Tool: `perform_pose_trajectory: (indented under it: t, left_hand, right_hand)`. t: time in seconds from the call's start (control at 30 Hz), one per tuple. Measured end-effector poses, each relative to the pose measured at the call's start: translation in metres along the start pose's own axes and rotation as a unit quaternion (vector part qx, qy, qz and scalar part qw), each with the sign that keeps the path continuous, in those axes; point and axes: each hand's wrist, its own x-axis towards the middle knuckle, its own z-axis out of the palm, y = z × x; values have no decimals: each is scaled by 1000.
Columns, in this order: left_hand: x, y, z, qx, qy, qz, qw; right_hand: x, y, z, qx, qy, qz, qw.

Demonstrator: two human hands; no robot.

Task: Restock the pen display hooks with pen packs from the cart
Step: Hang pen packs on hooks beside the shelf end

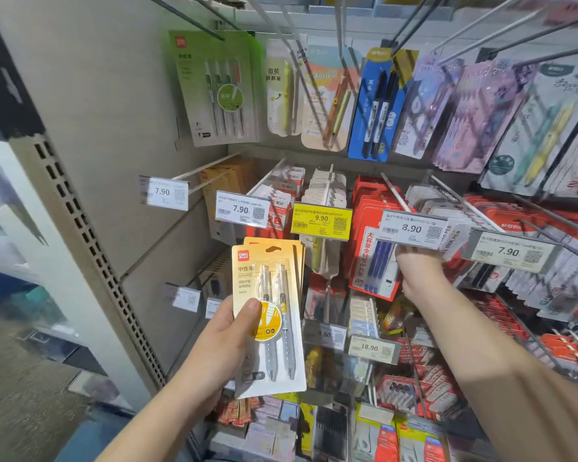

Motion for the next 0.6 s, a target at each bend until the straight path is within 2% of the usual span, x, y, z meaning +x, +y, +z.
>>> perform_pose_trajectory:
  t: [0.1,0.2,0.27,0.33,0.43,0.6]
  left_hand:
    - [-2,1,-2,0,-3,1,1000]
    - [-2,-1,-6,4,-10,-1,1000]
    - [-1,-2,-9,10,-15,0,1000]
    - [-1,-2,-10,7,-15,-2,1000]
    - [-1,-2,-11,-1,-10,-7,1000]
    - [-3,-4,-17,-5,-2,-16,1000]
  right_hand:
    - [-12,3,3,-41,33,-25,998]
    - [-35,10,3,-153,104,-58,981]
    - [-55,19,4,-158,141,-95,973]
    - [-77,30,9,-147,146,-128,970]
    - [-108,44,20,-140,75,-152,976]
    - [-149,46,51,-65,-145,-54,986]
